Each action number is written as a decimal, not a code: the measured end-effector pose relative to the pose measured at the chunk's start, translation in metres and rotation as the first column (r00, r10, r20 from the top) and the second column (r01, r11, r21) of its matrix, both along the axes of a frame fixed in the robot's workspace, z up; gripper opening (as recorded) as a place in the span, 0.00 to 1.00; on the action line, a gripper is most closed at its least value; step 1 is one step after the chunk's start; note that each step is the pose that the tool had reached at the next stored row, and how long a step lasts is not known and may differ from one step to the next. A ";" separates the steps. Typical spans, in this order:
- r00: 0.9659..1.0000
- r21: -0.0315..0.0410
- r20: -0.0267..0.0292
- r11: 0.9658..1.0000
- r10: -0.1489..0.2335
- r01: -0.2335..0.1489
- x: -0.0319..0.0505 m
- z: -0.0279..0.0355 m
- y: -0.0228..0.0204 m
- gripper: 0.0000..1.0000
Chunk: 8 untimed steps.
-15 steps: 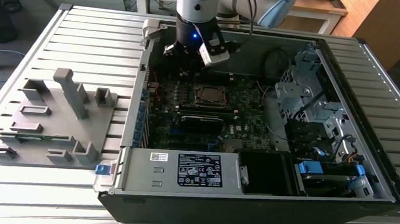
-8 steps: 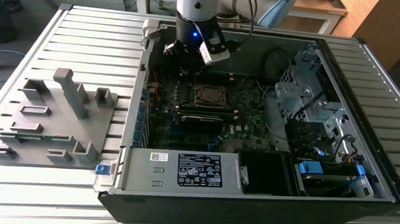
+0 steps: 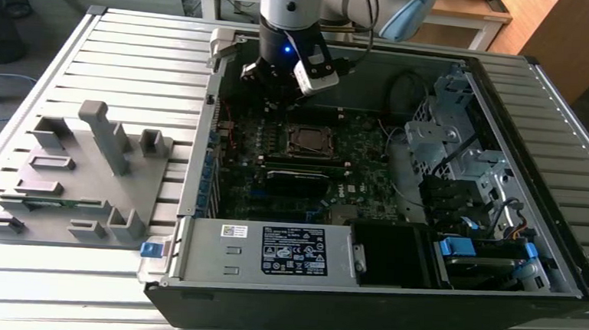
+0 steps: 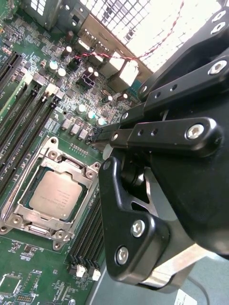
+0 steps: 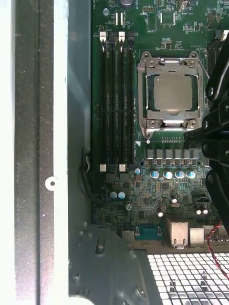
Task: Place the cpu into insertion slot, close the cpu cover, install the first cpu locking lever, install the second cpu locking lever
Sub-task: 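Install the first cpu locking lever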
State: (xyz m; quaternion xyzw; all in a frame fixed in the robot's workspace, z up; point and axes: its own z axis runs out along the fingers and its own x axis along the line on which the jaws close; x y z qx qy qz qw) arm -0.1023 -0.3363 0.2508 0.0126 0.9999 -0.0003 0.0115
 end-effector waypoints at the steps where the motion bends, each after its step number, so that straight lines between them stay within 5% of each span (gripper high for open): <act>1: 1.000 0.000 0.000 1.000 0.000 0.000 0.0000 0.0004 0.0000 0.11; 8: 1.000 0.000 0.000 1.000 0.000 0.000 0.0000 0.0019 0.0000 0.11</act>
